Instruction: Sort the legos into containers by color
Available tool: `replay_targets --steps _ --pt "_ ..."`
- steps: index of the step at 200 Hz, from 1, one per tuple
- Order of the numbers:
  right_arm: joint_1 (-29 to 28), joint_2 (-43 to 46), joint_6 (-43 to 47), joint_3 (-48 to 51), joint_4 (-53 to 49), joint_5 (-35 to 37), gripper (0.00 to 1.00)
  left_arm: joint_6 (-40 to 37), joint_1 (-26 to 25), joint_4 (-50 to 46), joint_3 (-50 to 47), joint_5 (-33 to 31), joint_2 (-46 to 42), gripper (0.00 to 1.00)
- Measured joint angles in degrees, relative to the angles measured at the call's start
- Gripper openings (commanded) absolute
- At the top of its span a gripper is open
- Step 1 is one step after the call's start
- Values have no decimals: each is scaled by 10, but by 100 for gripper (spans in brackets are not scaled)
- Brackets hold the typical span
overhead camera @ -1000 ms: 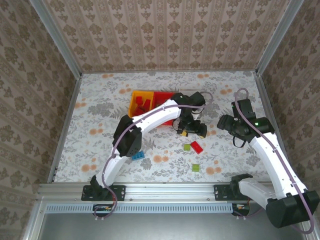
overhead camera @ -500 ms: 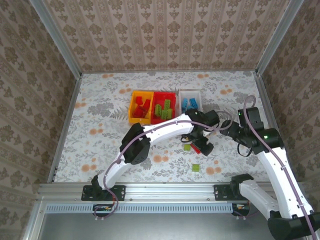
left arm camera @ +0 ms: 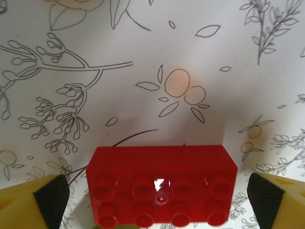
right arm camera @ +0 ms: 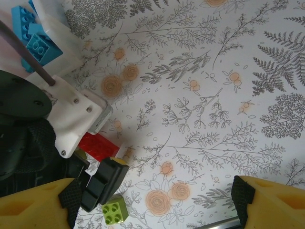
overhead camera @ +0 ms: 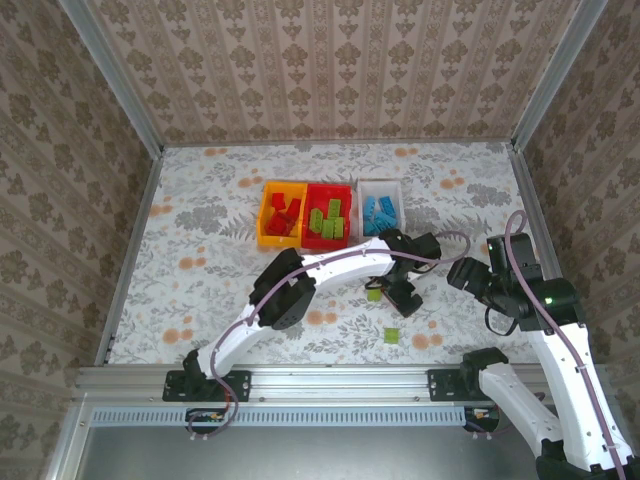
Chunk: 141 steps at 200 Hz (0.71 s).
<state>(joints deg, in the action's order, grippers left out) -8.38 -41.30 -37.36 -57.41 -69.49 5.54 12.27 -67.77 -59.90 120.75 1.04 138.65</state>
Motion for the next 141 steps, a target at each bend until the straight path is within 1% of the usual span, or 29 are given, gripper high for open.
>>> replay_targets --steps 44,56,73,91,121,141 --pt "0 -1 -1 0 0 -8 84 -3 0 9 0 -2 4 70" --pt "0 -1 -2 0 0 -14 83 -5 0 13 0 -2 4 66" --pt "0 -1 -1 0 0 -26 82 -4 0 15 -2 -2 4 64" --pt "0 0 4 0 0 -50 78 -3 0 23 -11 -5 -2 62" --pt "0 24 27 -1 4 -126 78 13 12 41 -57 -9 -35 60" --pt "0 50 40 -5 24 -194 78 31 37 46 -96 -11 -84 59"
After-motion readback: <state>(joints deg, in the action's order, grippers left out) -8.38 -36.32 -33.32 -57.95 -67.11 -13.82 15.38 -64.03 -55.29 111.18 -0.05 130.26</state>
